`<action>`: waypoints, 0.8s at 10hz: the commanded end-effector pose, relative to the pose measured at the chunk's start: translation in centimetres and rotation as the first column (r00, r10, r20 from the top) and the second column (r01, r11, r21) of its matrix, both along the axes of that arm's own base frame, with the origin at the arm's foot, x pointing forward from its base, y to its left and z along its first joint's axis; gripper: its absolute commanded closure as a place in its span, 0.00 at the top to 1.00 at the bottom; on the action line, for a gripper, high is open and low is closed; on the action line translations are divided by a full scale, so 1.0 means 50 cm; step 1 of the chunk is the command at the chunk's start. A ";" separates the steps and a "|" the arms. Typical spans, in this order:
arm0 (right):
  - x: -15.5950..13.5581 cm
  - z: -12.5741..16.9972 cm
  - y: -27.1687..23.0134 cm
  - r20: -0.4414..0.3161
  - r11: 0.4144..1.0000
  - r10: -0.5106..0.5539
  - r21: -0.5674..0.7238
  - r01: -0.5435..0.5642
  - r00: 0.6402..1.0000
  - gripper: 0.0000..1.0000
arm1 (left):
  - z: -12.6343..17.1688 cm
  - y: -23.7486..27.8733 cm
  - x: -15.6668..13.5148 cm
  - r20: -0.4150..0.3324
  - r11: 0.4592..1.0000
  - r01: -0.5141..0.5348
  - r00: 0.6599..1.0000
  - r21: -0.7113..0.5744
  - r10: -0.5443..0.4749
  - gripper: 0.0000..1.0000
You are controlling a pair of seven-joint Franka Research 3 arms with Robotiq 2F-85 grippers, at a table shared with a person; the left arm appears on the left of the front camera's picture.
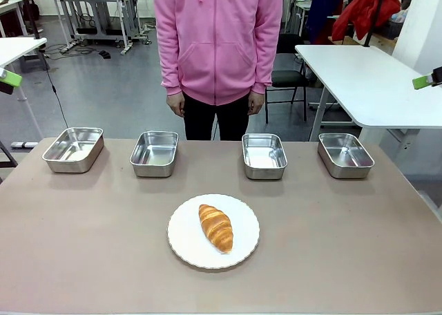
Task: Place the bread in the container.
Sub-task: Place the Butter Roll into the Airtight Container indicated by the human.
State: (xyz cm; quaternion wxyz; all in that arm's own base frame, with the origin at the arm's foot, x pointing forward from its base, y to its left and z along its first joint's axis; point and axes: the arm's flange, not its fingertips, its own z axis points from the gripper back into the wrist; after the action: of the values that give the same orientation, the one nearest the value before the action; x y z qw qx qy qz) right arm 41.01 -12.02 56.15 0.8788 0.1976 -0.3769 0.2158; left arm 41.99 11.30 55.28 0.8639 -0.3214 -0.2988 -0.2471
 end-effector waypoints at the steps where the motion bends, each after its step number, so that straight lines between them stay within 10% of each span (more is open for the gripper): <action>1: 0.001 0.000 0.001 0.012 1.000 0.005 0.015 -0.005 1.000 1.00 | 0.002 0.002 -0.003 0.004 1.000 0.007 1.000 -0.005 -0.007 1.00; 8: 0.001 0.000 0.001 0.012 1.000 0.005 0.015 -0.005 1.000 1.00 | 0.002 0.002 -0.003 0.004 1.000 0.007 1.000 -0.005 -0.007 1.00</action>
State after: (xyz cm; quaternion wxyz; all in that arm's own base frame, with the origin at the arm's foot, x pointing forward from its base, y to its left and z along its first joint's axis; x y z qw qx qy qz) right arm 41.01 -12.02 56.15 0.8788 0.1976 -0.3769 0.2158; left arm 41.99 11.30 55.28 0.8639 -0.3214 -0.2988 -0.2471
